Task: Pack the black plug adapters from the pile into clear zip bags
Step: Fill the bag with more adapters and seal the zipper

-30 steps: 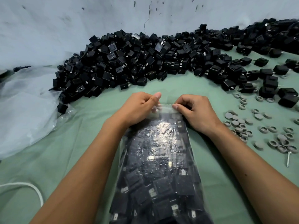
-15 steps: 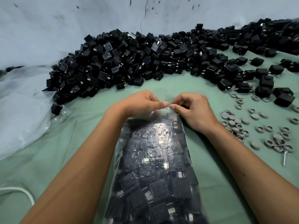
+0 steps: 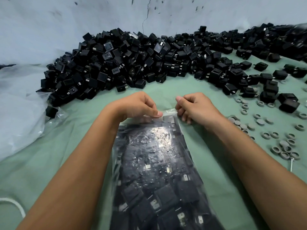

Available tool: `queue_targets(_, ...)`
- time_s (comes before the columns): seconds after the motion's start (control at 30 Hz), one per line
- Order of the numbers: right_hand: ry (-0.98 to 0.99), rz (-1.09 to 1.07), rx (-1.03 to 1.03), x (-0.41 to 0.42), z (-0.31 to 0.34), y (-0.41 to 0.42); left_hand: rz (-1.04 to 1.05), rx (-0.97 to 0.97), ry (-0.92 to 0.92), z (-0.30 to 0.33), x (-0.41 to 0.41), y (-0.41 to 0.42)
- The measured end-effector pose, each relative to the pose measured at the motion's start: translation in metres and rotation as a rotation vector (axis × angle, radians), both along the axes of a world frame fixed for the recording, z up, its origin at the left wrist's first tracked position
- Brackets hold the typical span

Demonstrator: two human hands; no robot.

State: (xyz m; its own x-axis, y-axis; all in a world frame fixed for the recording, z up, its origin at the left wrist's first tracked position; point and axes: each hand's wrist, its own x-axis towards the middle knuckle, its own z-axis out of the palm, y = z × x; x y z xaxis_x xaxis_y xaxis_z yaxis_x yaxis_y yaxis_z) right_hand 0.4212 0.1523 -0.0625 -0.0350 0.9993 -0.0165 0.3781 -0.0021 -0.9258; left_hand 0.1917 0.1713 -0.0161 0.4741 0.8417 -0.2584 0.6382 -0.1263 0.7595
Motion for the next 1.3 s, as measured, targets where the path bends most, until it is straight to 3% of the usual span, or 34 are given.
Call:
queue_targets(0.13, -0.188, 0.181, -0.151, -0.005, 0.028, 0.021, 0.089, 0.037, -0.037, -0.003, -0.010, 0.003)
queue_targets(0.3, -0.275, 0.384, -0.290, -0.021, 0.040, 0.034, 0.110, 0.007, 0.011, -0.001, -0.009, 0.007)
queue_targets(0.5, -0.148, 0.532, -0.313, -0.010, 0.033, 0.037, 0.095, 0.003, 0.068, 0.004, -0.001, 0.008)
queue_targets(0.9, -0.009, 0.514, -0.278, 0.001, 0.019, 0.043, 0.069, 0.046, 0.067, -0.001, 0.011, 0.006)
queue_targets(1.3, -0.050, 0.475, -0.255, 0.009, 0.020, 0.042, 0.083, 0.091, 0.115, -0.004, 0.019, 0.009)
